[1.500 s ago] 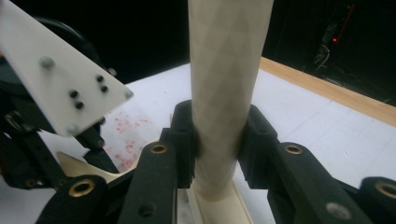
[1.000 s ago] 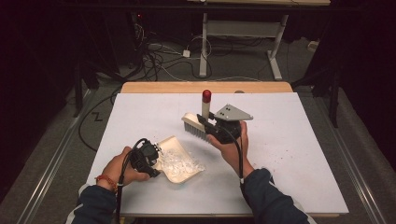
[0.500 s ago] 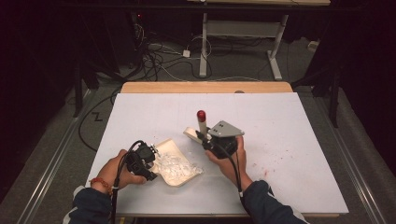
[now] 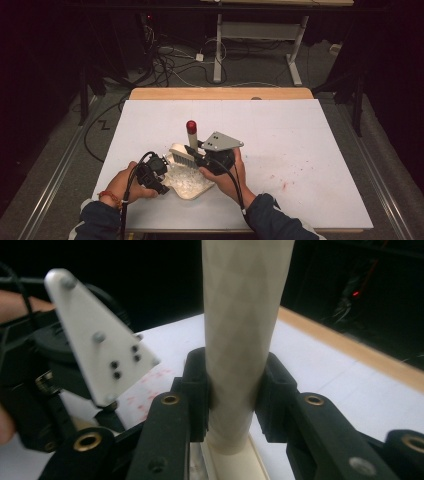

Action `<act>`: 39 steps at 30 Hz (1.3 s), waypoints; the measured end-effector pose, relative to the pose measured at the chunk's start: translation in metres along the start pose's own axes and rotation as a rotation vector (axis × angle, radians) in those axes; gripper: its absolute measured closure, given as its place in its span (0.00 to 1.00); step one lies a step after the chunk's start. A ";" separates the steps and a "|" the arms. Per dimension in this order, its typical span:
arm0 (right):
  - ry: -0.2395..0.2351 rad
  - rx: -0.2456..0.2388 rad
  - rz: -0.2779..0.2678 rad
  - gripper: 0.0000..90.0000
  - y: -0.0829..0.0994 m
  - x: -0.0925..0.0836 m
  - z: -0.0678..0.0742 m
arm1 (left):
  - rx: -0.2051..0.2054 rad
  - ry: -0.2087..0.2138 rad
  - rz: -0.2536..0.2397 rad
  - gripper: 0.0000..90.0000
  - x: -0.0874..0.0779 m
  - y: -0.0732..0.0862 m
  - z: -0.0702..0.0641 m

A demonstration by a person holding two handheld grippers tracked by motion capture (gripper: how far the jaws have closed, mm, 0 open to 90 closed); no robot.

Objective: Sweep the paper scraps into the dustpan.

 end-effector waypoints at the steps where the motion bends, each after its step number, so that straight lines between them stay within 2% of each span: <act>1: 0.006 0.009 -0.008 0.79 -0.001 -0.003 -0.004 | -0.001 0.000 -0.001 0.70 0.000 0.000 0.000; 7: 0.038 0.053 -0.025 0.79 -0.003 -0.034 -0.036 | 0.002 -0.010 0.000 0.70 0.000 0.000 -0.001; 10: 0.029 0.026 0.022 0.79 0.003 -0.051 -0.045 | 0.007 -0.018 0.004 0.70 0.000 -0.001 -0.002; 14: 0.031 -0.016 0.090 0.79 0.015 -0.075 -0.049 | 0.004 -0.024 0.007 0.70 0.001 -0.001 -0.003; 17: 0.033 -0.012 0.110 0.79 0.026 -0.093 -0.050 | 0.003 -0.030 0.007 0.70 0.001 -0.001 -0.004; 22: -0.027 -0.024 0.173 0.79 0.036 -0.108 -0.044 | 0.004 -0.041 0.011 0.70 0.001 -0.002 -0.005; 24: -0.043 -0.022 0.184 0.79 0.037 -0.108 -0.038 | 0.005 -0.041 0.013 0.70 0.001 -0.002 -0.005; 28: -0.089 -0.018 0.172 0.79 0.035 -0.098 -0.025 | 0.008 -0.048 0.015 0.70 0.001 -0.002 -0.006; 34: -0.099 -0.066 0.146 0.79 0.024 -0.079 -0.011 | 0.012 -0.050 0.017 0.70 0.002 -0.003 -0.007; 39: -0.121 -0.049 0.108 0.79 0.015 -0.064 -0.007 | 0.010 -0.049 0.013 0.70 0.002 -0.003 -0.007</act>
Point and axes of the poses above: each handheld gripper's, and its own axes: x roughly forward along the jaws, y roughly out of its underside, z roughly to its left, the point moved 1 cm from there along x, roughly forward along the jaws, and after that the axes turned 10 degrees about -x, right-handed, at the moved point
